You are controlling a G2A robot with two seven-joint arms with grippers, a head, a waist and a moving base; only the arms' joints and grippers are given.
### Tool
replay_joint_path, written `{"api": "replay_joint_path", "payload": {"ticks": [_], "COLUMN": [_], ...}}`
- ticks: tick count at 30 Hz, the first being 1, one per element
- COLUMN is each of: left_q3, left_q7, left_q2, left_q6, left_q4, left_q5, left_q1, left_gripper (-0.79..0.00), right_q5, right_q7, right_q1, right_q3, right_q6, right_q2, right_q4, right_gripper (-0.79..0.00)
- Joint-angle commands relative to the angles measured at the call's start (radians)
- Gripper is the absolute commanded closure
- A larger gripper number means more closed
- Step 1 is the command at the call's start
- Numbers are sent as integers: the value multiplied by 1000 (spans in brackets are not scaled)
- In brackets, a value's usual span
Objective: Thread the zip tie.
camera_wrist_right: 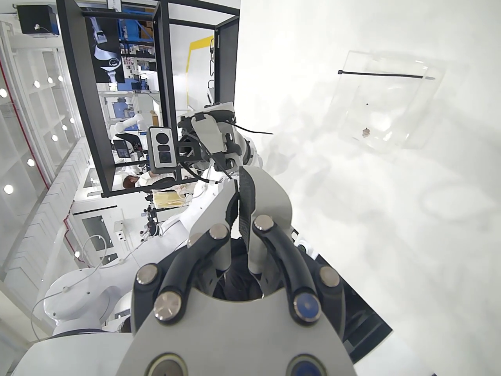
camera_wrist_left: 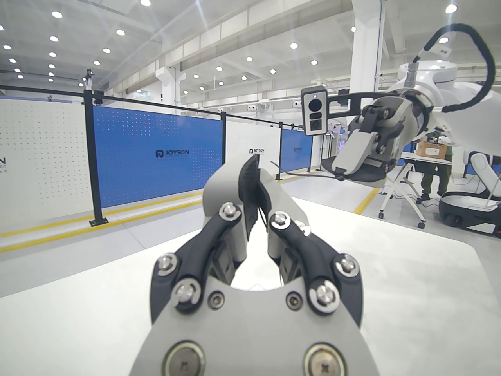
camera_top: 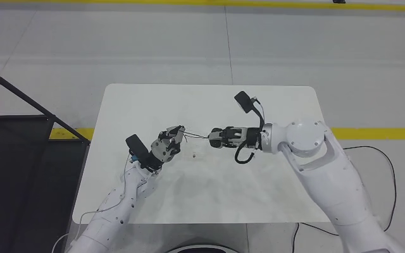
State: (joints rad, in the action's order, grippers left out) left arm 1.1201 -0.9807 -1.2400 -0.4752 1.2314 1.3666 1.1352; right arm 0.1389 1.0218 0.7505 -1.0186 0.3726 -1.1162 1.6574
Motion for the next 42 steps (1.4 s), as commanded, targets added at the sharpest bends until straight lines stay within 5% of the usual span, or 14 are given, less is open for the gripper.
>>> {"api": "replay_joint_path", "payload": {"ticks": [1, 42], "left_q3": [0, 17], "left_q7": [0, 38], "left_q2": [0, 0], "left_q6": [0, -9], "left_q4": [0, 32], "left_q5": [0, -2], "left_q1": [0, 14], "left_gripper": [0, 0], "right_q5": [5, 48], "right_q7": [-1, -12], "right_q1": [1, 42], "right_q3": [-4, -37], "right_q6": [-2, 27], "right_q2": [1, 14], "right_q4": [-1, 25], "right_gripper": [0, 0]}}
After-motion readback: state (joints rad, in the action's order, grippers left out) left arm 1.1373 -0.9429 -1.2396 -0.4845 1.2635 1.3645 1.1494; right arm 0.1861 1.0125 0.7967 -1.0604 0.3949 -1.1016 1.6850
